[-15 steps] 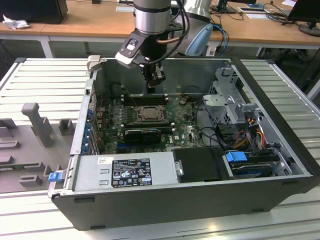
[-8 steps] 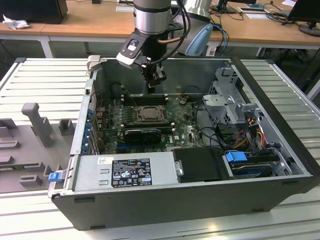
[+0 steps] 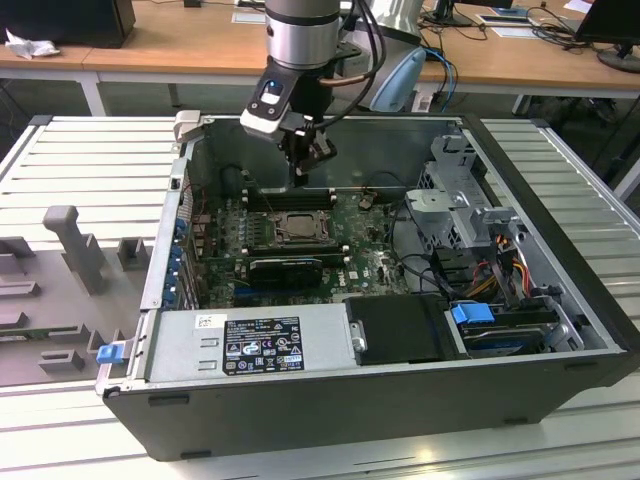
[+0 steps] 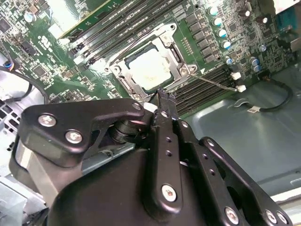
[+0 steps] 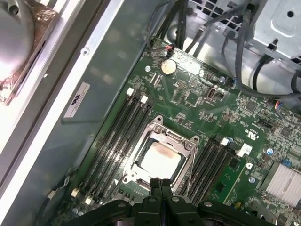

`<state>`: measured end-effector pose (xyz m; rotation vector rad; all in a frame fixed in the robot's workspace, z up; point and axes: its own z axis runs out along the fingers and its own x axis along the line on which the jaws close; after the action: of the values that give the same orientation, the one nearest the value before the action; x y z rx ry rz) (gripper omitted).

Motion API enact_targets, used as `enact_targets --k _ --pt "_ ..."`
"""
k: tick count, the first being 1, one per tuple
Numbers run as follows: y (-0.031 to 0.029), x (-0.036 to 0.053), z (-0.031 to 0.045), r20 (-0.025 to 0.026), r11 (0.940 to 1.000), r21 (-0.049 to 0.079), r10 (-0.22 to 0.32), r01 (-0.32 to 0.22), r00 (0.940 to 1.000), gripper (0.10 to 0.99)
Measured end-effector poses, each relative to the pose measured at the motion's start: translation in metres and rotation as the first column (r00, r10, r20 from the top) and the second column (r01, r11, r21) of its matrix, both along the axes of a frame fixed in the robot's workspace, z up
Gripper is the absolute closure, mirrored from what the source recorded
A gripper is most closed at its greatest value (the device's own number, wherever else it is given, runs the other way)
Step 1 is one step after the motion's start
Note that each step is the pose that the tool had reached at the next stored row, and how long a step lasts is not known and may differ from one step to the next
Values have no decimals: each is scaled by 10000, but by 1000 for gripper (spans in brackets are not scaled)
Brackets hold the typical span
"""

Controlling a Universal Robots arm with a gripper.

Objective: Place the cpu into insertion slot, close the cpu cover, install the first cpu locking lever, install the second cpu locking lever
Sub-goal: 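Install the first cpu locking lever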

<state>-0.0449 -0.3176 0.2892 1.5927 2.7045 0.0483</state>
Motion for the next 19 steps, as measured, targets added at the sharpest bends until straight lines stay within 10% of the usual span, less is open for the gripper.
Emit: enact_targets --k 4,8,12,19 --pt "0 -2 0 0 9980 0 629 -629 9980 980" --pt "0 -1 -2 3 9829 -1 1844 -1844 9829 980" --pt "0 -1 -3 3 9530 0 3031 -3031 9530 980" --pt "0 -1 -3 3 9183 0 3959 -3959 9183 980"
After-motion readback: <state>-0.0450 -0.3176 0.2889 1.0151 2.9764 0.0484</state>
